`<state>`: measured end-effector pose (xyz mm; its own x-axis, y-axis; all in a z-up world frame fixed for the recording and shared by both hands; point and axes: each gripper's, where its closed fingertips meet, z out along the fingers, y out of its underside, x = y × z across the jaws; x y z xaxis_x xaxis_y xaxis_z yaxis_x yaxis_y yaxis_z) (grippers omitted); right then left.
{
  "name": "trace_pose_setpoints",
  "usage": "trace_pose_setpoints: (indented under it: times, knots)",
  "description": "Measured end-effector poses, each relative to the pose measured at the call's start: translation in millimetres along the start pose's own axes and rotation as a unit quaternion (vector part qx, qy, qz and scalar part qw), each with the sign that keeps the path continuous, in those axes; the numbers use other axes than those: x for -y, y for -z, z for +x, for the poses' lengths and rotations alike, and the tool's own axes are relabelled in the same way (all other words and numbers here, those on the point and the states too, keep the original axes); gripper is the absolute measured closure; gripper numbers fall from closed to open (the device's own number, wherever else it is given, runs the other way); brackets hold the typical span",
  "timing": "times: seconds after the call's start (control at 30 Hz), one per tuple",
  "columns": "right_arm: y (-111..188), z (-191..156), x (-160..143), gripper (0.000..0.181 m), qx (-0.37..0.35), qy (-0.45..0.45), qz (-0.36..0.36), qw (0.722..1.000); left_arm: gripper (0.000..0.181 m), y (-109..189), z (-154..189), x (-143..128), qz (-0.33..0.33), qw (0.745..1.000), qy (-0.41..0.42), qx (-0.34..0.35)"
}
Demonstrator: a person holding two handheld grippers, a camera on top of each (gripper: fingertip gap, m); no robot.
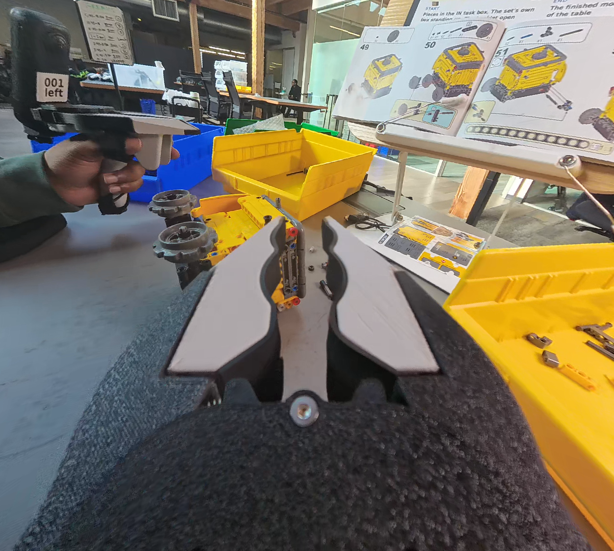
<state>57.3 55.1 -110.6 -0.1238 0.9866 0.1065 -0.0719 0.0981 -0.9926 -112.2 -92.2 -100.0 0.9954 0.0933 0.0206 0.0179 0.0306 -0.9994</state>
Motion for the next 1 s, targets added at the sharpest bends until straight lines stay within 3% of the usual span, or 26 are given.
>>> trace_pose_setpoints:
  times: [0.07,0.23,0.33,0.6,0.73,0.87,1.0]
  knots:
    - [1.2,6.9,-0.9,0.179,-0.019,0.0,-0.004,1.0,0.181,-2.2,-1.2,-4.0,-0.003,1.0,-0.005,0.005]
    - [-0.3,23.5,2.5,0.181,-0.066,-0.004,0.001,0.998,0.181,-6.7,-3.3,-11.6,-0.01,1.0,-0.022,0.018]
    - [-13.0,40.7,20.6,0.181,-0.1,0.002,0.013,0.995,0.18,-9.5,-6.1,-16.6,-0.016,0.999,-0.022,0.024]
    - [-104.1,80.4,107.0,0.175,-0.126,0.061,0.068,0.988,0.177,-8.9,-6.4,-17.6,-0.015,1.0,-0.007,0.02]
    - [-156.8,99.9,135.3,0.173,-0.13,0.056,0.09,0.986,0.177,-10.3,-5.0,-16.0,-0.011,1.0,0.008,0.01]
    - [-198.9,111.5,133.0,0.17,-0.118,0.033,0.083,0.989,0.177,-11.5,-1.9,-20.4,-0.019,1.0,0.006,0.004]
    - [-212.3,121.3,113.1,0.174,-0.116,0.024,0.072,0.99,0.176,-12.0,-2.5,-23.8,-0.025,1.0,0.013,0.0]
